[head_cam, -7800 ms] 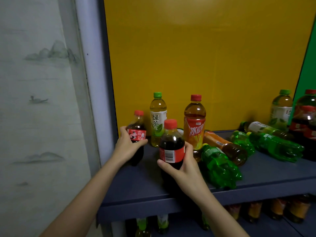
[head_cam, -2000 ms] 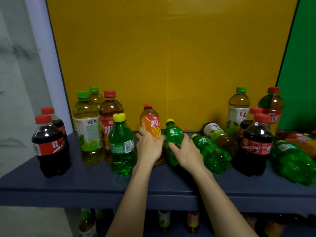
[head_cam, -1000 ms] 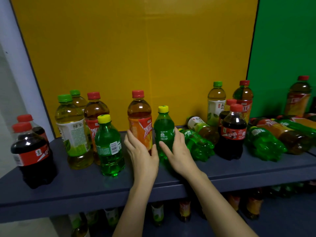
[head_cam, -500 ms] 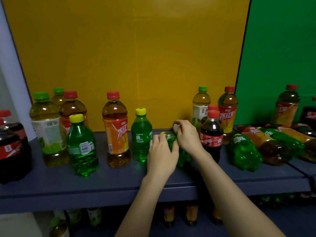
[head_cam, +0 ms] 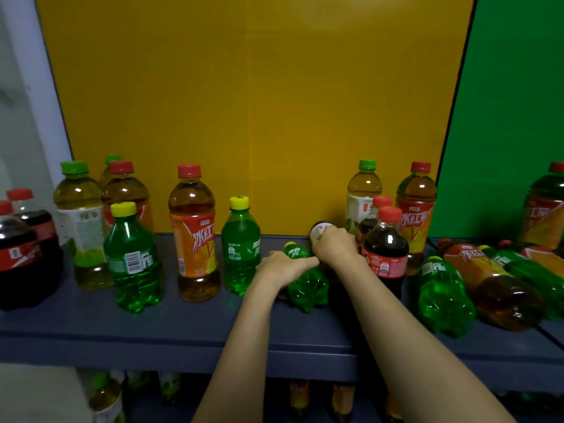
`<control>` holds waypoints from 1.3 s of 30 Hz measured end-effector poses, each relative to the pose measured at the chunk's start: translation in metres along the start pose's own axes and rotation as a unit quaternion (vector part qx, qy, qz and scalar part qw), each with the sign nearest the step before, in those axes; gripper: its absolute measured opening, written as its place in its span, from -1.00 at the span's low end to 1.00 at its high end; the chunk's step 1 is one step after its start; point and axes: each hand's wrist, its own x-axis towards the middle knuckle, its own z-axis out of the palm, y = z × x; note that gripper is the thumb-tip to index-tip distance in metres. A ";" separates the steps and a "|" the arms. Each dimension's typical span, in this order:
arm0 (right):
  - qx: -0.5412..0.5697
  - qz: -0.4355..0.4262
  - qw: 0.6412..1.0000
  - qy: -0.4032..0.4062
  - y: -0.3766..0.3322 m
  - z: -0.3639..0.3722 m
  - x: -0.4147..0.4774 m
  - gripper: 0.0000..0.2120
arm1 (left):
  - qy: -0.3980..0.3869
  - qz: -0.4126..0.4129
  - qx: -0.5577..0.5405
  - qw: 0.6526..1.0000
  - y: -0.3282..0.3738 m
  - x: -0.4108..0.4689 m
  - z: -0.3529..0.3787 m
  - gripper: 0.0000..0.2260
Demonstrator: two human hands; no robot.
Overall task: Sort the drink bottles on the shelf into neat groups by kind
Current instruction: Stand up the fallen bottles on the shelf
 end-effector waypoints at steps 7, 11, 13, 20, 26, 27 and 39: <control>-0.072 0.060 0.992 -0.085 -0.002 0.003 0.021 -0.50 | -0.006 -0.002 -0.067 0.998 -0.009 0.006 0.006 -0.20; -0.033 0.078 0.992 -0.094 0.000 0.006 0.025 -0.42 | 0.049 0.014 -0.075 0.996 -0.015 0.006 0.012 -0.32; 0.017 0.099 0.991 -0.089 0.002 0.009 0.025 -0.41 | 0.085 0.034 -0.071 0.993 -0.017 0.002 0.013 -0.35; 0.190 0.069 0.979 0.021 0.002 0.026 0.016 -0.34 | 0.222 0.186 -0.081 0.954 -0.027 -0.027 0.019 -0.29; 0.314 -0.008 0.941 0.125 0.004 0.041 -0.003 -0.33 | 0.273 0.279 -0.075 0.918 -0.045 -0.044 0.022 -0.23; 0.331 -0.021 0.934 0.135 0.004 0.044 -0.006 -0.31 | 0.274 0.282 -0.074 0.916 -0.047 -0.045 0.022 -0.24; 0.367 -0.058 0.918 0.139 -0.001 0.055 -0.022 -0.29 | 0.277 0.276 -0.082 0.917 -0.052 -0.047 0.023 -0.28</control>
